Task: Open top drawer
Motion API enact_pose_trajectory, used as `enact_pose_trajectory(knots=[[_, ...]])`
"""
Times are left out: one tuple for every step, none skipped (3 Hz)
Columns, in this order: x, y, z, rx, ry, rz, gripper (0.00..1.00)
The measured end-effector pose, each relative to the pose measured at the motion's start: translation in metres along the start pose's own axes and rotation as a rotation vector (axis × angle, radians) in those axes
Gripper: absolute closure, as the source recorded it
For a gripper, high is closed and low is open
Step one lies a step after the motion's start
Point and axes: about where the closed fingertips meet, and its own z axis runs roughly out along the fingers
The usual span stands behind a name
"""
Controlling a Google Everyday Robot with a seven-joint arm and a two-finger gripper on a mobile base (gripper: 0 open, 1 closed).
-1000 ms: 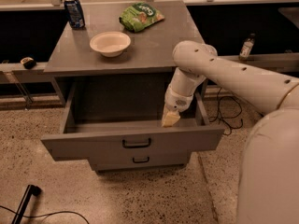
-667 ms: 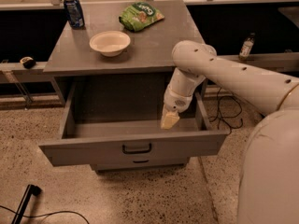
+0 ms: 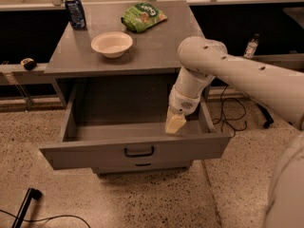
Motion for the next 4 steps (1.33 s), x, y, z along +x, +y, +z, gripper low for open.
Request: enact_pose_trajectory(knots=[[-0.001, 0.0006, -0.0086, 0.028, -0.012, -0.009, 1.0], [-0.0026, -0.0062, -0.0161, 0.061, -0.017, -0.02, 1.0], [-0.0026, -0.0062, -0.016, 0.061, -0.017, -0.02, 0.81], [-0.0026, -0.0062, -0.016, 0.06, -0.017, -0.02, 0.51]])
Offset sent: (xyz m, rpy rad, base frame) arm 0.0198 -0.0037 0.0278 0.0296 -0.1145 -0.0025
